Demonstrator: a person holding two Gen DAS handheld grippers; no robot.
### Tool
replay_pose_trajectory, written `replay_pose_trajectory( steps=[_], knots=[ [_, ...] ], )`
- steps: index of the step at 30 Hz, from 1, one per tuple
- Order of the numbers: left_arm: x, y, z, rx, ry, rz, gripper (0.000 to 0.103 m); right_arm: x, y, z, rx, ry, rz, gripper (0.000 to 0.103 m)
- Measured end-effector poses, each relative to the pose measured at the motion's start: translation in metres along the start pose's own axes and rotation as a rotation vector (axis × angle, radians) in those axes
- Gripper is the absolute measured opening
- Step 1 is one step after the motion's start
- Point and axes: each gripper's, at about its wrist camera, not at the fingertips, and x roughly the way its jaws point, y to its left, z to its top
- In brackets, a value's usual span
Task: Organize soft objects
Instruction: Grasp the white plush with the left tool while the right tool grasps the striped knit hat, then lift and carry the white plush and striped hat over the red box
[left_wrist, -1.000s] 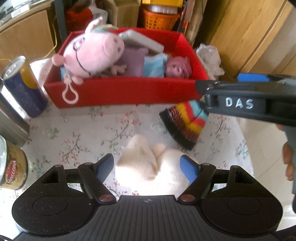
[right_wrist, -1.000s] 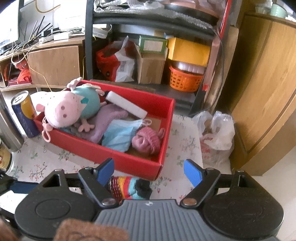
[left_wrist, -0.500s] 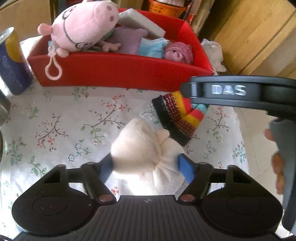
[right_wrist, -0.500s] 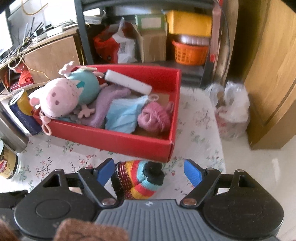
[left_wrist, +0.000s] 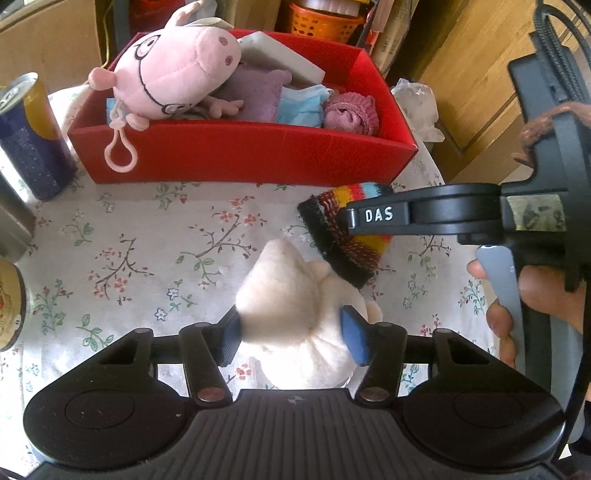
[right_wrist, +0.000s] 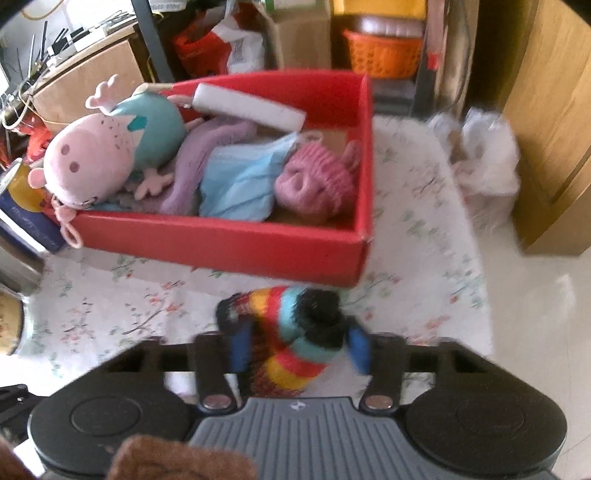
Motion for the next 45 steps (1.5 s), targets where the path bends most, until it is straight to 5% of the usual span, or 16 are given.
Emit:
replay_pose_trajectory(
  steps=[7,10,11,12,30,45],
  knots=[
    [-0.002,-0.003,0.000,0.021,0.016,-0.003,0.055,-0.005,0.006,-0.005,0.001,0.010,0.066,0.000],
    [-0.006,-0.001,0.001,0.015,0.009,-0.007,0.046,-0.014,0.005,-0.007,0.013,-0.009,0.088,0.000],
    [-0.009,0.001,0.002,0.008,0.005,-0.008,0.032,-0.018,0.004,-0.007,0.016,-0.017,0.096,0.000],
    [-0.012,0.003,0.003,0.002,0.006,-0.019,0.032,-0.022,0.004,-0.007,0.016,-0.026,0.101,0.000],
    [-0.031,0.008,0.009,-0.005,-0.042,-0.012,0.030,-0.069,-0.008,-0.009,0.035,-0.145,0.127,0.000],
    [-0.105,0.020,0.011,-0.053,-0.216,-0.058,0.030,-0.132,-0.004,-0.038,0.025,-0.276,0.142,0.000]
  ],
)
